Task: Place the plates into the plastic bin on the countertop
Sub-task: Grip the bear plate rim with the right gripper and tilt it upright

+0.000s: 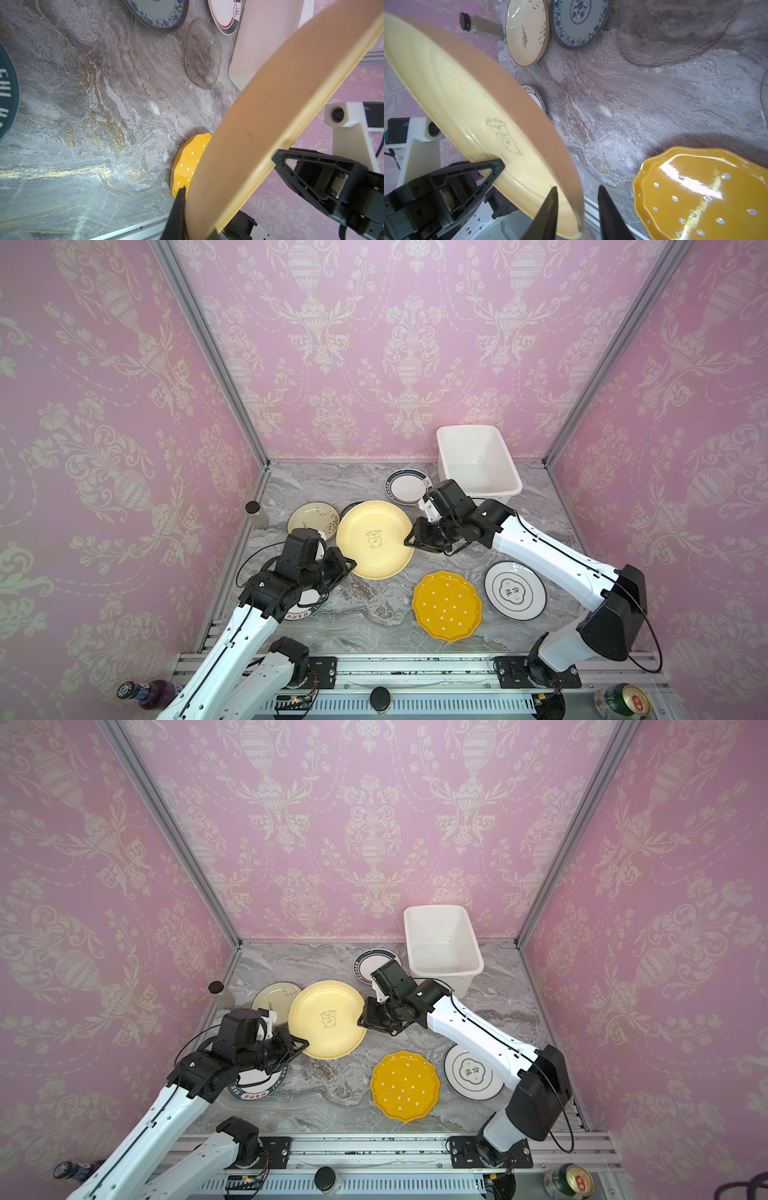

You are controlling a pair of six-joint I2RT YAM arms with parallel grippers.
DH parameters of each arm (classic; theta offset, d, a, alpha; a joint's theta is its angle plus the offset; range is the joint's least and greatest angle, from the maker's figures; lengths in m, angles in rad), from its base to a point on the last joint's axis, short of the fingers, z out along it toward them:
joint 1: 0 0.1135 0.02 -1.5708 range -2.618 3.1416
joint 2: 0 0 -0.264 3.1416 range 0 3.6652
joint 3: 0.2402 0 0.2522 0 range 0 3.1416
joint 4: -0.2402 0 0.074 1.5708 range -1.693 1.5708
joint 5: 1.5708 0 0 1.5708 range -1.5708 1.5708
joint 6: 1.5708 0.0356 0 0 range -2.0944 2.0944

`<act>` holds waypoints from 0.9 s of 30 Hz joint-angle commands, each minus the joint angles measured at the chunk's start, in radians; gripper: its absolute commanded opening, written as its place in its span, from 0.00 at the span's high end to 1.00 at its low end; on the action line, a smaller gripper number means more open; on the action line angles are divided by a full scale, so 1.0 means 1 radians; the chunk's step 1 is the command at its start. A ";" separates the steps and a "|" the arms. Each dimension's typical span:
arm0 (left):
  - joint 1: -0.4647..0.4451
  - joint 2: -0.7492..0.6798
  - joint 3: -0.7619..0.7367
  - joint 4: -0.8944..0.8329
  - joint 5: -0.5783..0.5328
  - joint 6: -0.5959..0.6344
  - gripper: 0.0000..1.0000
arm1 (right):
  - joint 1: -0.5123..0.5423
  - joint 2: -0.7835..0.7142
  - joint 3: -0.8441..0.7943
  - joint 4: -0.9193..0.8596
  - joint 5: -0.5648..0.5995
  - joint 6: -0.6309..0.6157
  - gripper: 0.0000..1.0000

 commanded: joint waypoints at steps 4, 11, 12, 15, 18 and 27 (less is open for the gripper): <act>-0.005 0.058 0.143 -0.046 0.154 0.072 1.00 | -0.041 -0.122 -0.040 -0.032 -0.065 -0.226 0.52; -0.006 0.105 0.191 -0.031 0.220 0.043 1.00 | -0.062 -0.223 -0.139 0.071 -0.136 -0.141 0.67; -0.006 0.110 0.191 -0.023 0.218 0.040 1.00 | -0.062 -0.235 -0.154 0.100 -0.139 -0.113 0.69; -0.006 0.118 0.191 0.003 0.213 0.024 1.00 | -0.061 -0.251 -0.192 0.178 -0.153 -0.044 0.74; -0.005 0.118 0.187 0.019 0.201 0.010 1.00 | -0.060 -0.255 -0.204 0.216 -0.155 -0.006 0.80; -0.005 0.103 0.172 0.062 0.184 -0.025 0.99 | -0.061 -0.266 -0.176 0.193 -0.077 0.058 1.00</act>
